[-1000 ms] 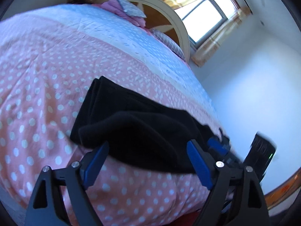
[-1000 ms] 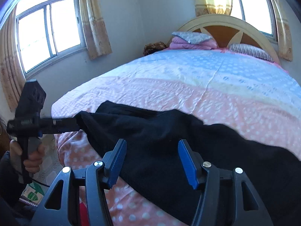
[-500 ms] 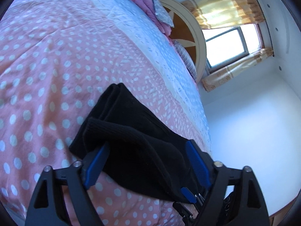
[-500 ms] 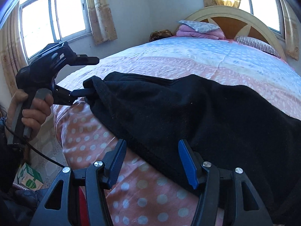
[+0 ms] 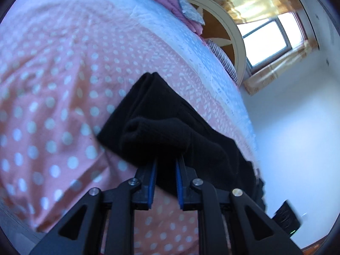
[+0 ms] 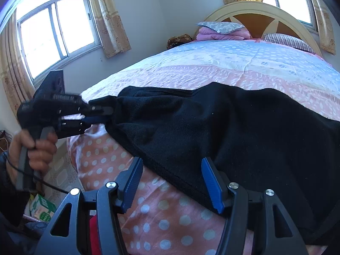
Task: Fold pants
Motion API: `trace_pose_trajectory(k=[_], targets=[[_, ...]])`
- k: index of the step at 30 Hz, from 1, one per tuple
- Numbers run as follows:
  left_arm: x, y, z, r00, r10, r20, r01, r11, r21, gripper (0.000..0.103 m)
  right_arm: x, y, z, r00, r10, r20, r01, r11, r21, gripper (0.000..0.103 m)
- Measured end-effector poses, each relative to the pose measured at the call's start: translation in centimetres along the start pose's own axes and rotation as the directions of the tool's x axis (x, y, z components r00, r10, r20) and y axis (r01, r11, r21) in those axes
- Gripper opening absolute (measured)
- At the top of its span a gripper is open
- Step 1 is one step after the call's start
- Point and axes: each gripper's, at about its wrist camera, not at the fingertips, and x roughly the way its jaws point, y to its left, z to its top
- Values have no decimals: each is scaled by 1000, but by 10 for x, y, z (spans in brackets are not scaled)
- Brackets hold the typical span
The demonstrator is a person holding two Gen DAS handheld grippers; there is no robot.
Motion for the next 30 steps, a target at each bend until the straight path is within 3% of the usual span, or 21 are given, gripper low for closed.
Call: trace_pose_trajectory(k=[2,4,7,10,11,12,13,14,15,16,19,21,24,30], targets=[[-7,1,1,999,-28,23,28,1000,6,36,-5,-1,7,999,45,30,-46,999,27,59],[-12,2,7,993,-101,53,102,995,-16,70,-7,0,15,997,63,53,-65,997,33,59],[-18,-2,16,980,-177,94,180,984,-15,89,-4,5,26,997,46,67,-48,999,20,59],[-9,0,25,978,-189,90,194,979,-54,91,0,7,28,997,45,61,-46,999,28,59],[-4,5,28,979,-182,92,190,978,-86,90,2,7,27,997,46,56,-48,998,34,59],[1,12,30,980,-173,101,185,974,-133,81,3,7,26,998,47,49,-49,998,37,59],[4,18,29,982,-160,102,177,967,-183,60,4,7,24,998,45,43,-47,998,38,59],[6,26,30,983,-148,105,168,960,-223,48,5,6,21,998,42,37,-44,998,39,59],[8,30,30,986,-135,100,156,957,-245,22,5,6,19,999,38,31,-39,998,41,59],[11,33,29,988,-132,83,149,955,-256,12,5,5,17,999,34,27,-35,998,46,59],[11,35,22,988,-136,72,150,956,-254,9,5,-5,14,1000,23,21,-25,996,81,59],[8,27,21,991,-114,71,126,970,-208,8,6,-14,12,1000,21,24,-24,992,120,59],[0,6,25,986,-139,91,149,982,-116,8,4,-24,12,999,41,33,-46,982,181,59],[-16,-20,33,986,-113,124,107,993,56,8,-2,-7,23,993,96,70,-104,989,108,59]])
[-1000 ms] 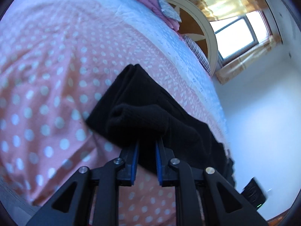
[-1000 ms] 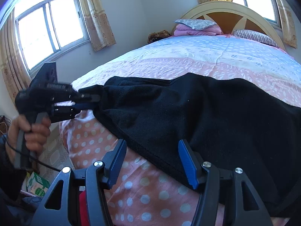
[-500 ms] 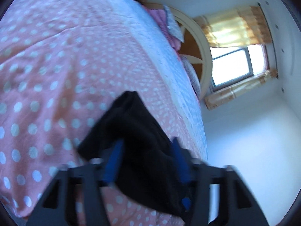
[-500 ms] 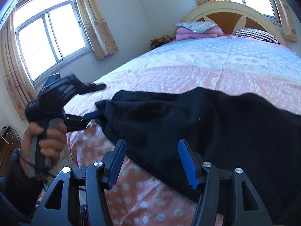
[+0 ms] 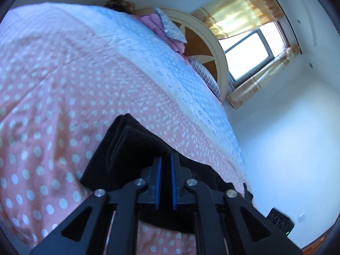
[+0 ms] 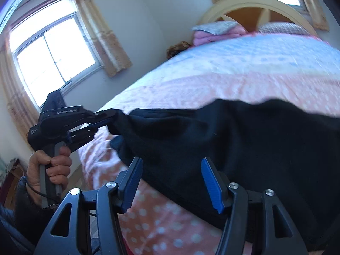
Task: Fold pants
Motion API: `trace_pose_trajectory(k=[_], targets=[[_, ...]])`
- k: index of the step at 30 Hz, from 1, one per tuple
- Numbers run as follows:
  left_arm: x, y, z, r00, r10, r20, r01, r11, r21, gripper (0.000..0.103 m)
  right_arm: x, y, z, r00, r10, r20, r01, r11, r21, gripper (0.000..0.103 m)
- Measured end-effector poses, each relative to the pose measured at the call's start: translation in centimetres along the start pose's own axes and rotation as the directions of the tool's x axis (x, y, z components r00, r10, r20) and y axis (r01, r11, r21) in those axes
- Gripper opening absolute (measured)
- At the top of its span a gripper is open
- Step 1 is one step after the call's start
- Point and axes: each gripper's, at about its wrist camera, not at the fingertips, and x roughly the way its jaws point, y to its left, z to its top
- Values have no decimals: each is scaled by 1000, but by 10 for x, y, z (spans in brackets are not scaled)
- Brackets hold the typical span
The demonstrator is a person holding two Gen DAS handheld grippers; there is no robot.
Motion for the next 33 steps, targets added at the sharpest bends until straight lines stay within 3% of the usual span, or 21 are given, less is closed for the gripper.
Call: trace_pose_trajectory(k=[5,9,10,11,12,15,16,18,20,24,28,30,33], targets=[[-7,-8,-1,1000,13,-13,-10,988,155,8,23,38,16,999,43,-29,-47,989,-138,59],[-4,-12,-1,999,-48,-15,50,973,227,8,67,73,16,991,69,-115,-97,961,-260,59],[-3,-15,1,999,-49,-3,48,964,262,8,76,78,15,991,56,-119,-88,956,-281,50],[-3,-19,4,998,-66,2,63,955,291,8,83,82,14,990,42,-131,-79,953,-292,23],[-5,-21,7,996,-92,9,85,946,313,8,94,85,16,987,29,-157,-74,955,-288,15],[-11,-21,6,991,-127,45,99,911,401,8,99,83,19,985,70,-161,-107,967,-230,14],[-11,-15,4,994,-103,43,77,909,409,8,100,82,19,982,81,-172,-118,968,-220,14],[-5,7,-2,1000,24,17,-29,923,383,8,105,81,11,973,76,-216,-127,964,-234,14],[-4,37,-9,990,139,-34,-121,941,317,8,111,82,1,966,42,-256,-110,960,-259,14],[-33,68,-12,973,230,13,-227,951,211,8,100,80,-2,970,25,-242,-93,957,-274,14],[-60,49,-5,973,210,93,-227,940,255,8,90,79,8,972,34,-233,-92,965,-244,14],[-63,32,-1,974,191,120,-219,929,299,8,78,76,21,976,123,-179,-155,972,-176,14],[-57,18,7,983,132,128,-166,938,305,8,83,75,50,969,218,-112,-227,972,-68,15]])
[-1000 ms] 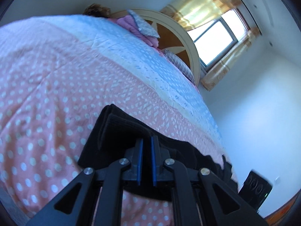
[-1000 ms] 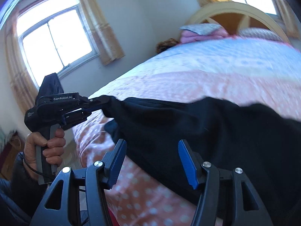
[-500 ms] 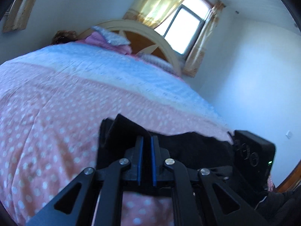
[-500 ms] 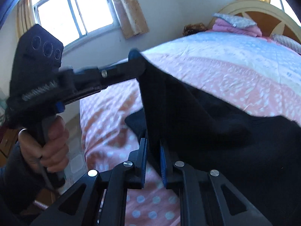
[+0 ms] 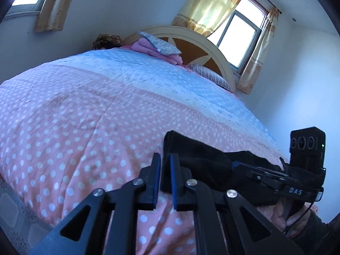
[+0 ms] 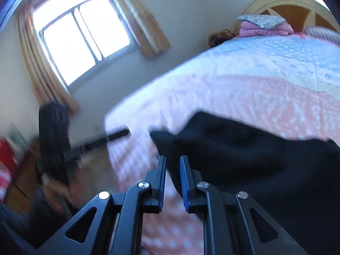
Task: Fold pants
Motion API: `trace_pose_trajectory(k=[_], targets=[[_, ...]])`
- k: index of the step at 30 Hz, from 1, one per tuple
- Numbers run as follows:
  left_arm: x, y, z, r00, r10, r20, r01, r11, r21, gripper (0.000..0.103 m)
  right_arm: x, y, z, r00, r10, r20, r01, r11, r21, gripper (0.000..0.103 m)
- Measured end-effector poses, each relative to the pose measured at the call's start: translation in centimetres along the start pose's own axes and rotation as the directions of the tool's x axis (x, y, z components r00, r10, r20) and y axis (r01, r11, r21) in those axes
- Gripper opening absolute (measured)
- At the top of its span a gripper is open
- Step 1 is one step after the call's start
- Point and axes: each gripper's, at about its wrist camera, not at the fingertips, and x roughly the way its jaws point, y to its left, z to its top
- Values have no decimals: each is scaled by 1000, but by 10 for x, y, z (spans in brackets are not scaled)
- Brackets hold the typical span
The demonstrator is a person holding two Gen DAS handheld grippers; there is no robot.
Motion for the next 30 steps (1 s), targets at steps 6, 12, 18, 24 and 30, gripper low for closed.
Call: trace_pose_trajectory(k=[6,12,18,24,30], targets=[[19,-16,4,999,31,-13,-31,999,39,8,83,13,-9,965,-29,-260,21,999,-35,15],[41,-38,-6,999,31,-39,-27,994,110,8,37,-9,-21,986,68,-155,-55,995,88,15],[86,-39,-29,987,114,-117,-102,989,104,14,-78,-75,-7,988,-61,143,25,970,242,78],[97,-35,-28,987,138,-82,-134,990,52,17,-109,-131,8,974,-208,95,173,941,290,81],[94,-45,-36,983,179,-43,-172,976,137,18,-66,-139,16,989,-143,-29,145,955,258,81]])
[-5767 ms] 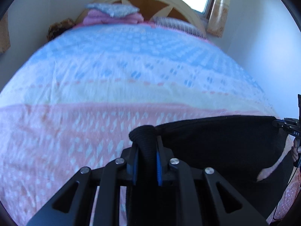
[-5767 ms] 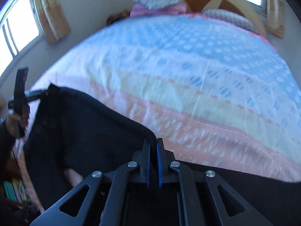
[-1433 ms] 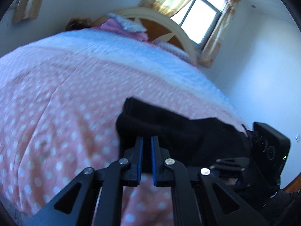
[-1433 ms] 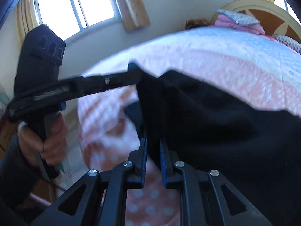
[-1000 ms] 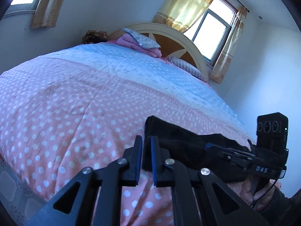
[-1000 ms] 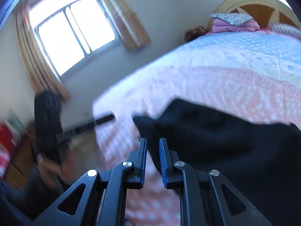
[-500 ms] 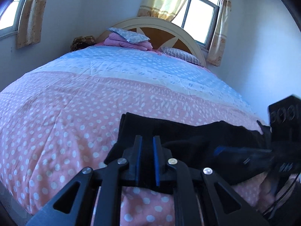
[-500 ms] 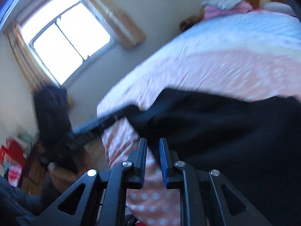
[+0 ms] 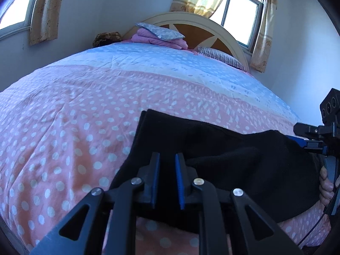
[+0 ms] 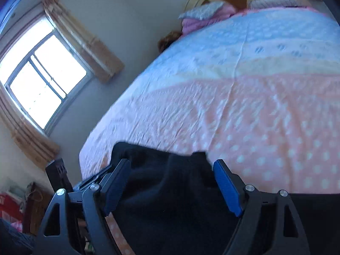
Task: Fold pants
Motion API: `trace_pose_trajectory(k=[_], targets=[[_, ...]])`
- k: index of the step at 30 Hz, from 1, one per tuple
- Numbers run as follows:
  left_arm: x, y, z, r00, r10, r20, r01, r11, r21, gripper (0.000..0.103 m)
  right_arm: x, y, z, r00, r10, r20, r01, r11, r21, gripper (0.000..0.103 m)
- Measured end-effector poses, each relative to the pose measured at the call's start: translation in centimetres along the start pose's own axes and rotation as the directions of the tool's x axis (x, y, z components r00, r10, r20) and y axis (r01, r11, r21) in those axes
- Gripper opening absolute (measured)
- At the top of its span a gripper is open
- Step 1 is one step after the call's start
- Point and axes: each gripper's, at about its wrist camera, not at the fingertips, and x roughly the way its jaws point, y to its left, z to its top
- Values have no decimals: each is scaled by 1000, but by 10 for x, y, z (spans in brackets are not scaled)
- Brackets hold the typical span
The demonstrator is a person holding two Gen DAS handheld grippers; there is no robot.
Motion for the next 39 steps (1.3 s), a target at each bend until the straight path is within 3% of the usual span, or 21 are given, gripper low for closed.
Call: trace_pose_trajectory(k=[3,9,12,15,22,28,31,35,37,39], targets=[[0,1,0,1000,4,7,-4,1000,-4,18,14,23,-16,993,-91,-76,81,990,-119,81],[3,2,1,1000,1,8,-1,1000,-12,19,4,19,-33,986,-82,-148,62,989,-131,81],[3,0,1,1000,9,9,-9,1000,0,20,13,11,-22,988,-27,-151,17,998,-64,81],[3,0,1,1000,4,6,-4,1000,-5,20,18,5,-7,989,-137,-60,134,990,-42,81],[4,-1,-1,1000,-5,18,5,1000,-10,21,16,13,-16,985,-34,-167,23,997,-67,81],[4,-4,-1,1000,7,18,-7,1000,16,22,38,-1,10,995,10,-96,-9,1000,4,81],[5,-4,-1,1000,4,17,-5,1000,20,22,50,-21,23,998,-19,-53,23,997,67,80],[5,-3,-1,1000,4,18,-5,1000,18,22,39,-19,22,997,-16,-76,21,998,63,76],[5,-1,-1,1000,2,18,-2,1000,15,22,21,-13,22,993,-59,-99,62,998,28,76],[5,-1,0,1000,1,18,-2,1000,15,22,-14,-17,25,980,-192,-47,192,981,-12,76]])
